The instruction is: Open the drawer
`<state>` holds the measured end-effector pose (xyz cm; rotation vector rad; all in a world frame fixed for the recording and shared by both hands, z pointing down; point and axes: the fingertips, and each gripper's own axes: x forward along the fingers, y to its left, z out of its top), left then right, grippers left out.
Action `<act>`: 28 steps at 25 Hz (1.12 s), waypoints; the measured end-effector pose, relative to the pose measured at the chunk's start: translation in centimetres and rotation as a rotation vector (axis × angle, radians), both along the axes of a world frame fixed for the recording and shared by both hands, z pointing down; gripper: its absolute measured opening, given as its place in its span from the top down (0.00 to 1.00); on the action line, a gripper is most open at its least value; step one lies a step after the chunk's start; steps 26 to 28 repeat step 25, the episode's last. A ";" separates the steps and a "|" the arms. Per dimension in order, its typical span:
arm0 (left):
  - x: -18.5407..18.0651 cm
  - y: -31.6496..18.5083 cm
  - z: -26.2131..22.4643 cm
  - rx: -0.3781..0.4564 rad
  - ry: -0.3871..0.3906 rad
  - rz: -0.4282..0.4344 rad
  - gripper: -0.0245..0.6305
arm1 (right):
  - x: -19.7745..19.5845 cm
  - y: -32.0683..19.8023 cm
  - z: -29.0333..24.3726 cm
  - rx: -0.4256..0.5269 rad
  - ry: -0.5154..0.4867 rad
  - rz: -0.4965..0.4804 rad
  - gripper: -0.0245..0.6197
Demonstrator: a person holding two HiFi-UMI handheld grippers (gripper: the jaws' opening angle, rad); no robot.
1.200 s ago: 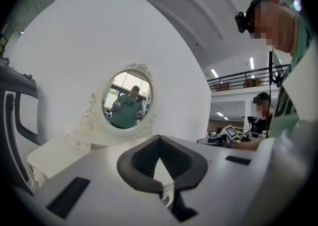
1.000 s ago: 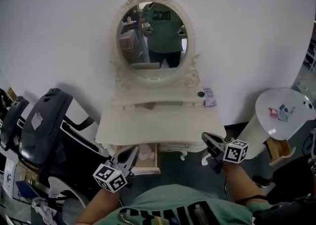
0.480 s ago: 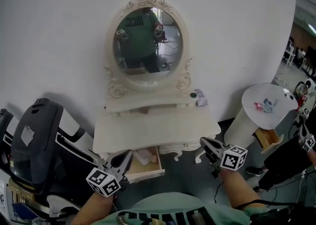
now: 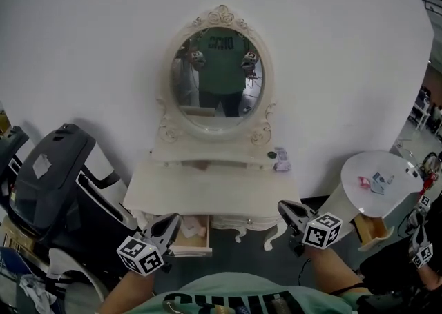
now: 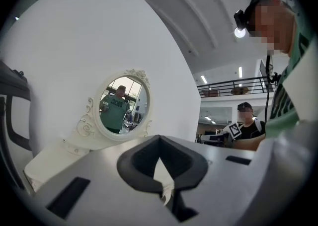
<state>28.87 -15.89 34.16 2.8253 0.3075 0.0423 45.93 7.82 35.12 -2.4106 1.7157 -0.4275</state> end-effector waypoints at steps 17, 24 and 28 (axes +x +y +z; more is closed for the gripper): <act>3.4 0.9 -1.3 0.045 -0.003 0.045 0.96 | 3.4 1.8 -0.5 -0.007 0.053 0.055 0.95; 3.4 0.5 -1.0 0.037 0.004 0.045 0.96 | 3.0 1.0 0.3 -0.013 0.041 0.051 0.95; 3.3 0.4 -0.8 0.034 0.003 0.043 0.96 | 3.0 0.9 0.3 -0.013 0.041 0.051 0.95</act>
